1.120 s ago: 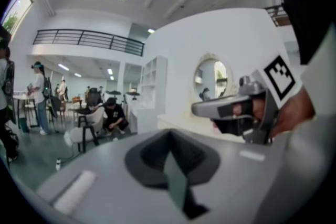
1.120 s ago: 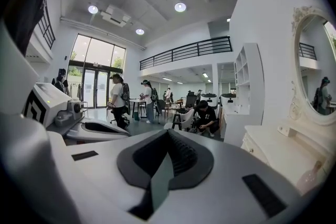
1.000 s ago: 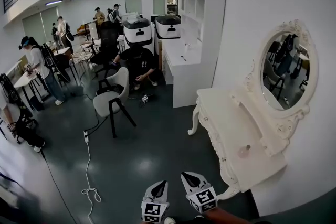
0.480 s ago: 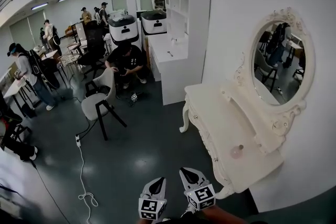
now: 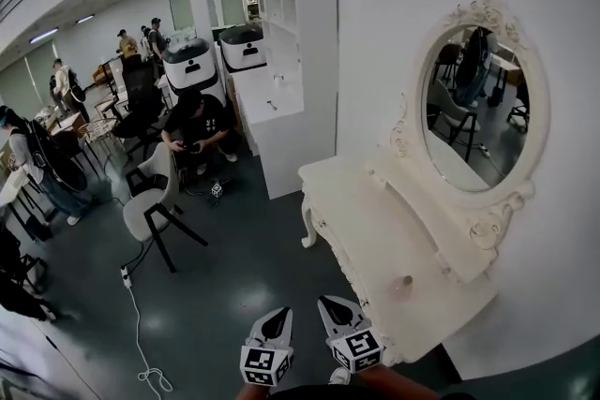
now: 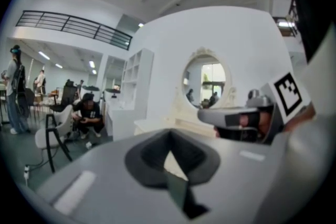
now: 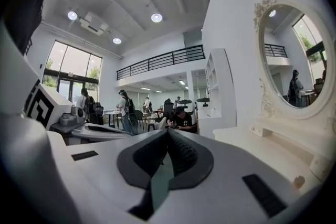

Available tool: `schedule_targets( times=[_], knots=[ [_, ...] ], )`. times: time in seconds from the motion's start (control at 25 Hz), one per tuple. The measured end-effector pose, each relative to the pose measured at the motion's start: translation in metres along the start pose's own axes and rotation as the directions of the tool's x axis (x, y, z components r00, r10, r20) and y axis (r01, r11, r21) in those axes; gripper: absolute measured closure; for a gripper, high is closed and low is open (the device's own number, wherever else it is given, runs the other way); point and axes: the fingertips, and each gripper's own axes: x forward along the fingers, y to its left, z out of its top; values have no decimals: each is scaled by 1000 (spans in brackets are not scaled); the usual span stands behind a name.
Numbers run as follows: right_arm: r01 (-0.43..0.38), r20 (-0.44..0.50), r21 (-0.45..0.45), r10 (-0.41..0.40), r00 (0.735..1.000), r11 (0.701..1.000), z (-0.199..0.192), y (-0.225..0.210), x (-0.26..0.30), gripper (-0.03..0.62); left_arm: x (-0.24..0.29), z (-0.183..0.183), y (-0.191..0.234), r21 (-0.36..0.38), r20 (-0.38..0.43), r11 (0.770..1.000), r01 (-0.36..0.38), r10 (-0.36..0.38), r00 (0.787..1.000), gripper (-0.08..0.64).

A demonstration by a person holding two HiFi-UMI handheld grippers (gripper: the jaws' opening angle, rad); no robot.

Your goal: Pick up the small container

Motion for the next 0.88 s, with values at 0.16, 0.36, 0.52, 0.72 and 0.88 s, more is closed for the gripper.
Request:
schedule_targets(
  times=[0.16, 0.36, 0.52, 0.72, 0.88],
  knots=[
    [28, -18, 2, -28, 999, 1000, -8, -38, 2, 586, 32, 12, -5, 32, 23, 999, -10, 9, 1000, 552],
    [64, -32, 18, -64, 997, 998, -19, -77, -5, 586, 64, 20, -5, -14, 35, 1000, -21, 21, 999, 552],
    [103, -36, 34, -102, 994, 994, -24, -102, -12, 586, 89, 18, -8, -11, 13, 1000, -7, 7, 1000, 554],
    [188, -43, 59, -186, 982, 980, -25, -138, -23, 586, 125, 18, -21, -3, -10, 998, 65, -65, 998, 554],
    [263, -43, 64, -261, 964, 963, -27, -166, -27, 586, 156, 20, -25, -4, -13, 993, 122, -122, 992, 554]
  ],
)
